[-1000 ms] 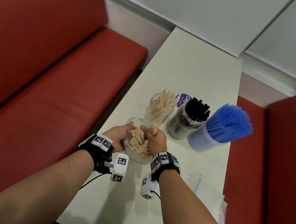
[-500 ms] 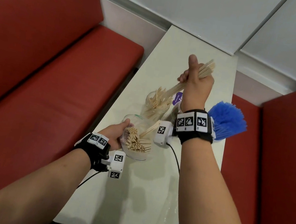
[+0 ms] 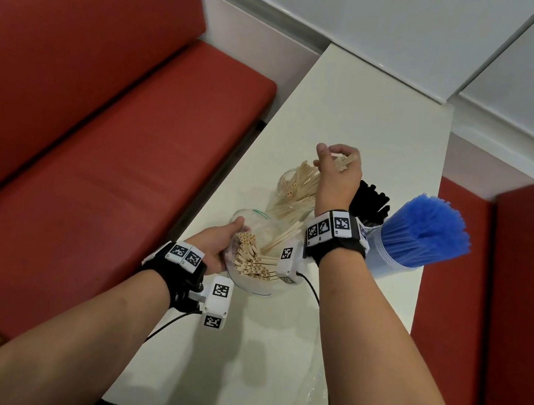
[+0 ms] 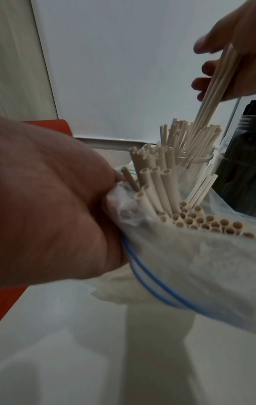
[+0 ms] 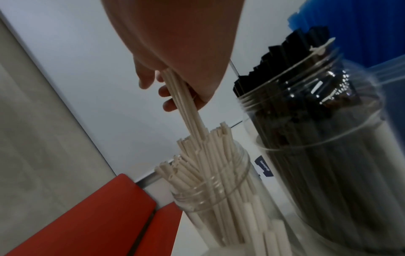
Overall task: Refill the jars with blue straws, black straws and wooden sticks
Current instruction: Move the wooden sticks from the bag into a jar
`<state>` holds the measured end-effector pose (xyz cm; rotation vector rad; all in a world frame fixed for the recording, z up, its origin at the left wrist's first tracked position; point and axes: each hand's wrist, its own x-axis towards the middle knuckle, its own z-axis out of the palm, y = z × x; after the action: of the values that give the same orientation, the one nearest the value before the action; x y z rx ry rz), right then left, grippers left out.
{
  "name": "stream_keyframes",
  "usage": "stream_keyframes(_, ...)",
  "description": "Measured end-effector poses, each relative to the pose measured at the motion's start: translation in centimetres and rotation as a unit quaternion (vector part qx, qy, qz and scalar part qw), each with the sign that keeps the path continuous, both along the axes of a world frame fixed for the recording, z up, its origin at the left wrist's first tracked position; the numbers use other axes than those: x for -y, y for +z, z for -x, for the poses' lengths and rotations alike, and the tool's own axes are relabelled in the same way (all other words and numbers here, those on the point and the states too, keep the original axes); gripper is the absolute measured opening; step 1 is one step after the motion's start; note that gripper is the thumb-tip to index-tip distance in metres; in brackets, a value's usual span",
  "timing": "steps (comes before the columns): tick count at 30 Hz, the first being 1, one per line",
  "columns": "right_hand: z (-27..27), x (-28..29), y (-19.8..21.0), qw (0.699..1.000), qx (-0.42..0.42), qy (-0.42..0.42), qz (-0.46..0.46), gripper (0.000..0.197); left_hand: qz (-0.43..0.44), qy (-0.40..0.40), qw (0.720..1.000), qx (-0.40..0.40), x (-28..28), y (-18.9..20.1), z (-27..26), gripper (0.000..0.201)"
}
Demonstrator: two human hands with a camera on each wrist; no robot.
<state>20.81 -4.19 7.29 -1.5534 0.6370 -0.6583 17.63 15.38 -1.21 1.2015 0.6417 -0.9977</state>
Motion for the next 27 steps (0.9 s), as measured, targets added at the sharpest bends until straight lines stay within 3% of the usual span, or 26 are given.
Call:
stream_keyframes(3,-0.2,0.3,0.0,0.998,0.018,0.007,0.058,0.017,-0.001,0.010,1.000,-0.010,0.0,-0.1,-0.1,0.032)
stream_keyframes(6,-0.4,0.4,-0.9,0.979,-0.046,0.057,0.188,0.014,0.001,0.011,1.000,-0.019,0.1,0.0,-0.1,0.030)
stream_keyframes(8,-0.4,0.2,-2.3,0.932,-0.158,0.137,0.296,0.030,0.003,0.007,1.000,-0.019,0.2,0.1,0.0,0.030)
stream_keyframes(11,0.3,-0.7,-4.3,0.813,-0.337,0.227,0.416,0.065,0.007,0.004,1.000,-0.015,0.1,0.0,-0.1,0.032)
stream_keyframes(13,0.7,-0.9,-4.9,0.788,-0.357,0.239,0.441,0.078,0.009,0.000,1.000,-0.013,0.1,0.0,-0.2,0.032)
stream_keyframes(18,0.5,-1.0,-4.0,0.796,-0.348,0.194,0.457,0.080,0.014,0.001,1.000,-0.011,0.1,0.4,0.0,0.032)
stream_keyframes(22,1.6,-1.6,-3.9,0.795,-0.378,0.227,0.417,0.078,0.015,0.001,1.000,-0.009,-0.1,0.3,0.2,0.032)
stream_keyframes(24,2.1,-1.7,-3.1,0.827,-0.316,0.210,0.414,0.072,0.015,-0.002,1.000,-0.005,-0.2,0.5,0.3,0.032)
stream_keyframes(27,3.6,-1.8,-1.8,0.907,-0.136,0.166,0.362,0.042,0.017,-0.006,1.000,0.001,-0.4,0.5,0.4,0.032)
